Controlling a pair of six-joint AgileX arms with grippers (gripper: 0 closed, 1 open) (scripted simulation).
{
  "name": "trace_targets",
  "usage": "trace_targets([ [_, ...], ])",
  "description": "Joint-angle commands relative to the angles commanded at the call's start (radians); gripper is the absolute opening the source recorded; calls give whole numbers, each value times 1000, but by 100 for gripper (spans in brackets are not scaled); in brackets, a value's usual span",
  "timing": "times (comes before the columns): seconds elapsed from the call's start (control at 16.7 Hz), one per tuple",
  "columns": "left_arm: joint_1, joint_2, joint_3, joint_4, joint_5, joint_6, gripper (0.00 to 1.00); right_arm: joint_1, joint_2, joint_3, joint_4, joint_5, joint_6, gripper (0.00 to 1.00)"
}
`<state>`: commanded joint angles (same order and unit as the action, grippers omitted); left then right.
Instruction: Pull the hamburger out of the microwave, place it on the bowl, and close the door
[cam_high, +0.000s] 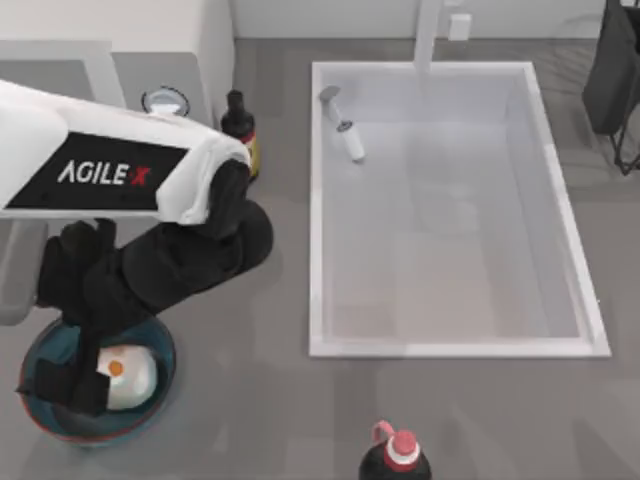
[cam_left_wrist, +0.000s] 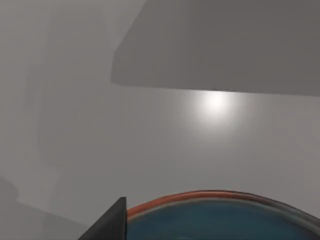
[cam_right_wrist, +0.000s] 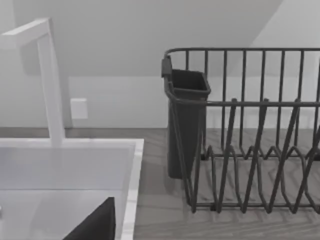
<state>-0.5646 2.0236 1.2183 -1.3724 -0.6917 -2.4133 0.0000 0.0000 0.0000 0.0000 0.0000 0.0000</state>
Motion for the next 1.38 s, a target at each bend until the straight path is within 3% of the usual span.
trace_targets([
  [0.24, 97, -344, -145, 222, 99, 434, 100, 0, 0, 0, 0, 0, 0, 100],
  [0.66, 310, -1140, -563, 733, 344, 1439, 100, 0, 0, 0, 0, 0, 0, 100],
  [0.9, 424, -1567, -838, 1019, 492, 1921, 100, 0, 0, 0, 0, 0, 0, 100],
  [1.14, 511, -1865, -1072, 1239, 614, 2241, 100, 0, 0, 0, 0, 0, 0, 100],
  [1.38, 560, -2011, -1206, 1361, 685, 2399, 100, 0, 0, 0, 0, 0, 0, 100],
])
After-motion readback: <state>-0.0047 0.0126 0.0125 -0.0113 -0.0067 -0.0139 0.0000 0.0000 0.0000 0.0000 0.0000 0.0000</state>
